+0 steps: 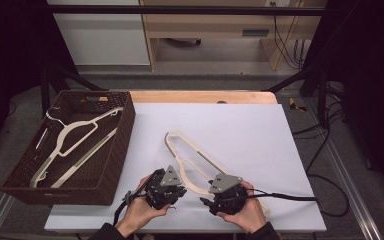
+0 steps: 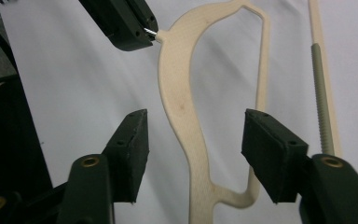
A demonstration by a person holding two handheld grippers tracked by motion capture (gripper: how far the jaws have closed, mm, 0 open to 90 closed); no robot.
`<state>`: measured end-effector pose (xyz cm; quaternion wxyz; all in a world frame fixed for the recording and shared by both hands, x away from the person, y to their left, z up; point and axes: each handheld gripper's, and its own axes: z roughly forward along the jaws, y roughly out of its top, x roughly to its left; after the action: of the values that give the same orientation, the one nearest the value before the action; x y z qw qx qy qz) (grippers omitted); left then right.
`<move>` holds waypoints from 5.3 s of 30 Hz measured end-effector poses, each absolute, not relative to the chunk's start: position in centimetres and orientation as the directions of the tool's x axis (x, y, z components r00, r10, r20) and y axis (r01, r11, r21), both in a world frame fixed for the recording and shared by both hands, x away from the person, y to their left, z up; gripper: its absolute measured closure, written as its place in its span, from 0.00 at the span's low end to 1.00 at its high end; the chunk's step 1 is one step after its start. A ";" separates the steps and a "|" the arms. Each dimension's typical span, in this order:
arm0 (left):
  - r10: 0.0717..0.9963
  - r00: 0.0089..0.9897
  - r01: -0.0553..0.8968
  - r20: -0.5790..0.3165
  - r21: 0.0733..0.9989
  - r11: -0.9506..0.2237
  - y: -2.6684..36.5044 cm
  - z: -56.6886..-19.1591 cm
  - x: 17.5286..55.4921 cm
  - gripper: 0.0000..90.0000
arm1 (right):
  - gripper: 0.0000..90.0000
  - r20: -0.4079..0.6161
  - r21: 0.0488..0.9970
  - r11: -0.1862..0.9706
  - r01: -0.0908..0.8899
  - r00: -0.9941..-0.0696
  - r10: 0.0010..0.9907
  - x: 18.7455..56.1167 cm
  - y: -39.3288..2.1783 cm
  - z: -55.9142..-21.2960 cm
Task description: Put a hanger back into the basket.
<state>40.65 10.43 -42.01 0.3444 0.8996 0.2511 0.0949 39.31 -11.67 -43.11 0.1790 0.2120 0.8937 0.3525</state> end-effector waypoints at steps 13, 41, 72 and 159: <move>0.516 0.856 0.372 0.017 0.673 -0.640 10.3 -41.8 40.3 0.94 | 0.85 -0.208 0.634 0.740 0.226 -0.872 0.444 39.4 -11.3 -43.9; 0.636 0.772 0.269 -0.026 0.918 -0.290 18.7 -37.2 41.5 0.26 | 0.94 -0.253 0.711 0.666 0.226 -0.801 0.543 39.8 -14.7 -39.8; 0.425 0.902 0.194 0.069 0.816 -0.544 14.4 -39.3 41.8 0.51 | 0.97 0.003 0.789 0.569 0.231 -0.928 0.373 39.7 -13.0 -39.5; 0.722 0.691 0.284 0.040 0.904 -0.321 31.4 -25.2 47.1 0.96 | 0.00 0.037 0.924 0.188 0.334 -0.566 0.824 40.1 -23.4 -38.8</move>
<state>47.14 31.44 -25.24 0.4855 0.7808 0.3220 0.2258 40.07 -23.36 -38.85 0.2453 0.3962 0.7305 0.4992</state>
